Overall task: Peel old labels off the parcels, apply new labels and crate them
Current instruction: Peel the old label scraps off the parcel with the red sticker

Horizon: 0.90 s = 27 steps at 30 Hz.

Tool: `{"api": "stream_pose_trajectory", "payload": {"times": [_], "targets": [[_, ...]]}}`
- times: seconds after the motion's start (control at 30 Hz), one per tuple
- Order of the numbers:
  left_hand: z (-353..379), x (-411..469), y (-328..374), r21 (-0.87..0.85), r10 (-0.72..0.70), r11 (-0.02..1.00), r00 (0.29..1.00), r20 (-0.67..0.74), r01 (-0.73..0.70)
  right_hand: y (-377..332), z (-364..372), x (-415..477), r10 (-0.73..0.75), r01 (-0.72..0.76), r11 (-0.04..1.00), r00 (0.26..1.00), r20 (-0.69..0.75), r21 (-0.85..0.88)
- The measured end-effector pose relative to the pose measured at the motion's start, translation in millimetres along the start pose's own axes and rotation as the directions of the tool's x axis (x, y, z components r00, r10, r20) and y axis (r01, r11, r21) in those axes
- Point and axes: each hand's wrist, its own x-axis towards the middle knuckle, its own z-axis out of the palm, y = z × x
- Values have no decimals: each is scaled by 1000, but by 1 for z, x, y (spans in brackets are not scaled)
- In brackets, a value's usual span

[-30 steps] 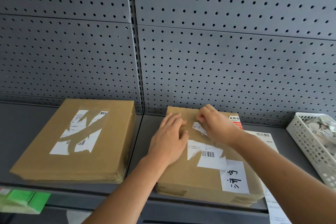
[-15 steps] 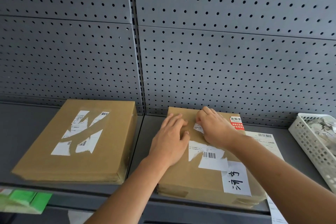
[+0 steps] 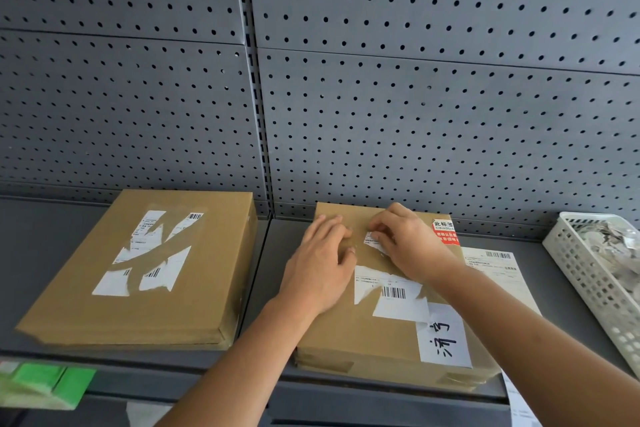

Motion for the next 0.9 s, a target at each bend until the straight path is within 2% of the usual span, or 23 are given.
{"api": "stream_pose_trajectory", "payload": {"times": [0.17, 0.47, 0.9], "targets": [[0, 0, 1, 1, 4, 1000, 1000, 1, -4, 0, 1, -5, -37, 35, 998, 999, -39, -46], [0, 0, -2, -2, 2, 1000, 1000, 3, -2, -3, -17, -37, 26, -20, 982, 999, -29, 188], [1, 1, -2, -5, -15, 1000, 1000, 24, 15, 6, -27, -71, 158, -120, 913, 985, -67, 389]]}}
